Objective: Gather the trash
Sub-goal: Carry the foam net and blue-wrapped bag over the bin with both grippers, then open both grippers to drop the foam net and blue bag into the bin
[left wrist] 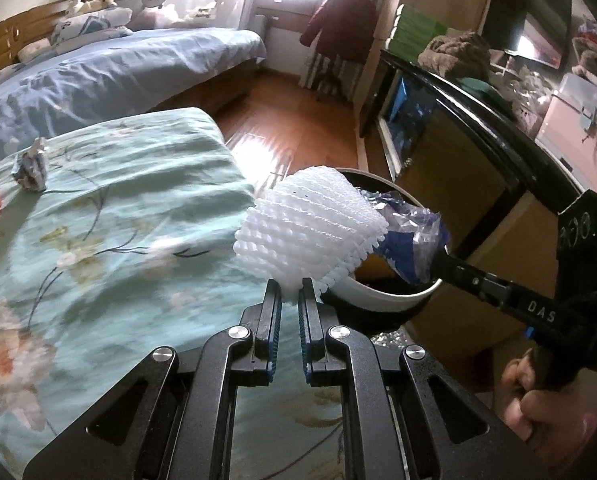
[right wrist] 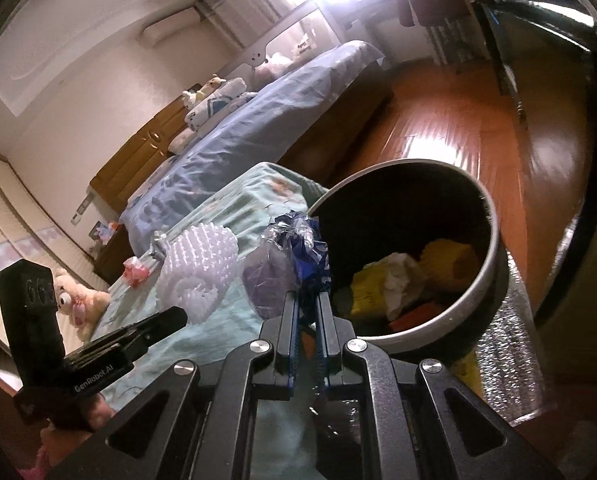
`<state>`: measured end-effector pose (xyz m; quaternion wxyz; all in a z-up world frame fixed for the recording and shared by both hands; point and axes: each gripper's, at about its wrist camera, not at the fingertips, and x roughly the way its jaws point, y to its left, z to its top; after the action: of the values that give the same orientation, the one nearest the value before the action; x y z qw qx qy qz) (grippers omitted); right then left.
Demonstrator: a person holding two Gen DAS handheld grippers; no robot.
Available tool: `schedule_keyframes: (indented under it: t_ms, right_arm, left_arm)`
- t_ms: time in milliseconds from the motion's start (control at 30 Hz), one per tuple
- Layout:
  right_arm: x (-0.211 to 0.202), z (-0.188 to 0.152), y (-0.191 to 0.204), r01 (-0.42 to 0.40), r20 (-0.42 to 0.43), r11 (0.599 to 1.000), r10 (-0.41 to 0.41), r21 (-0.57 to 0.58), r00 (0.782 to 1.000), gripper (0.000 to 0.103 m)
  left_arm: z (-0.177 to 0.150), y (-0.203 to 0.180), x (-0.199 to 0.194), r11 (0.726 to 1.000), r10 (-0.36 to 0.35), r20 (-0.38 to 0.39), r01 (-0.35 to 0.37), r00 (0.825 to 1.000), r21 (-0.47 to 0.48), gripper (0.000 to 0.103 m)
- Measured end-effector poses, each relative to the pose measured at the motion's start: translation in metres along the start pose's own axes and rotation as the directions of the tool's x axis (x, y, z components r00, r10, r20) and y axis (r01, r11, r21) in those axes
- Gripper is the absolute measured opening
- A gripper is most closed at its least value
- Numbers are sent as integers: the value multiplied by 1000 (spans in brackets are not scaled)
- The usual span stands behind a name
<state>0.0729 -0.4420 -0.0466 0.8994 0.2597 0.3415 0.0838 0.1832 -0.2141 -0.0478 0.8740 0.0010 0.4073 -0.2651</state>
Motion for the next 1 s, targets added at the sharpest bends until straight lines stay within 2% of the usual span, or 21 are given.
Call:
schedule_keyframes:
  t_ms: [600,1000]
  right_arm:
    - [-9,9,-39,78,30,995,-80,58,996,8]
    - [-7,14,-45,122,36,991,-124,61,992,8]
  left_arm:
    - [12,-32,30,998,-10,-40,12,999,66,8]
    - [18,-44,46,996,-14,-67,20,998,91,8]
